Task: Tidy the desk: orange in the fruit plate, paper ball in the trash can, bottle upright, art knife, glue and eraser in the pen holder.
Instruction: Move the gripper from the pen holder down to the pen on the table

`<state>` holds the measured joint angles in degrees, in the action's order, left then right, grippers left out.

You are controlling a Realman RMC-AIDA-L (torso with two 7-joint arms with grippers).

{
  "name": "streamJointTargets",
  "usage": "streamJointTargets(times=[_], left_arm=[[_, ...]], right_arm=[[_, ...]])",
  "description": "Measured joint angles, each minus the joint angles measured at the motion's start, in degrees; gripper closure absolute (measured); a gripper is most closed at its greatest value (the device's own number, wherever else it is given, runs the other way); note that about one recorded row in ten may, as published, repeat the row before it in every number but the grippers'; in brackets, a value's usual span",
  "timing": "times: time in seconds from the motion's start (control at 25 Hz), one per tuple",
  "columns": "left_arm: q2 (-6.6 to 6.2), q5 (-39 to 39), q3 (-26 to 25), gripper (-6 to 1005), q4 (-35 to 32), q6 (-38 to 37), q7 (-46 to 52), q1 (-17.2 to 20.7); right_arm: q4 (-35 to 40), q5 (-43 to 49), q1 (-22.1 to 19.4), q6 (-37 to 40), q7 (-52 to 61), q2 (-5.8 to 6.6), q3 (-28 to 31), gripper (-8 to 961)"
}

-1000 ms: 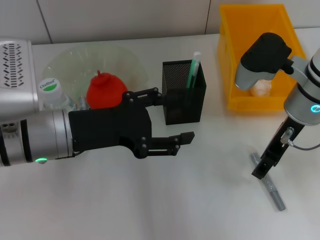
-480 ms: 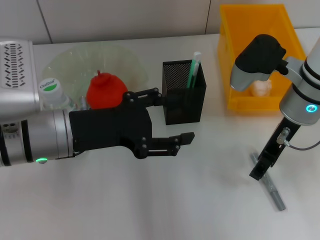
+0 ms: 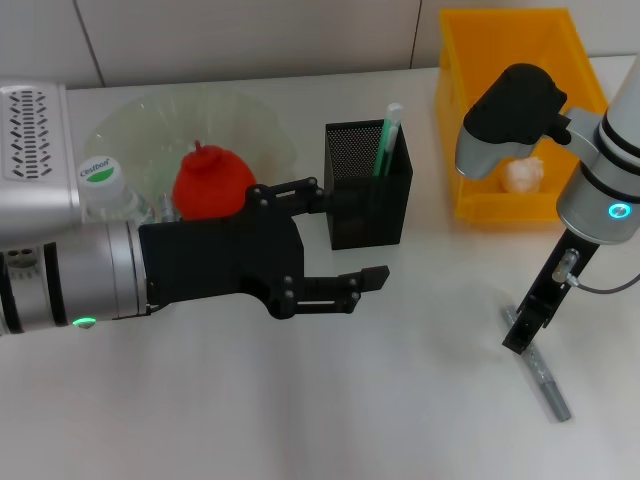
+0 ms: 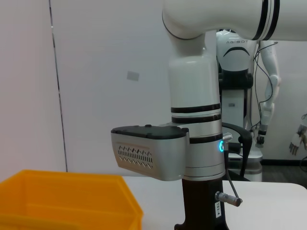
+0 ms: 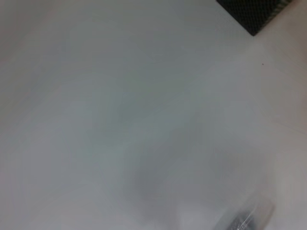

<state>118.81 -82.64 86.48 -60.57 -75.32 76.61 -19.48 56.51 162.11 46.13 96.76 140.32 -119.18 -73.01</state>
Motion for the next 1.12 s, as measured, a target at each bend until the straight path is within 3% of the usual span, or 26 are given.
streamJointTargets(times=[1.12], left_arm=[[0.02, 0.1, 0.0, 189, 0.2, 0.0, -0.1, -0.1]], right_arm=[[-0.7, -0.4, -0.6, -2.5, 0.5, -0.26, -2.1, 412]])
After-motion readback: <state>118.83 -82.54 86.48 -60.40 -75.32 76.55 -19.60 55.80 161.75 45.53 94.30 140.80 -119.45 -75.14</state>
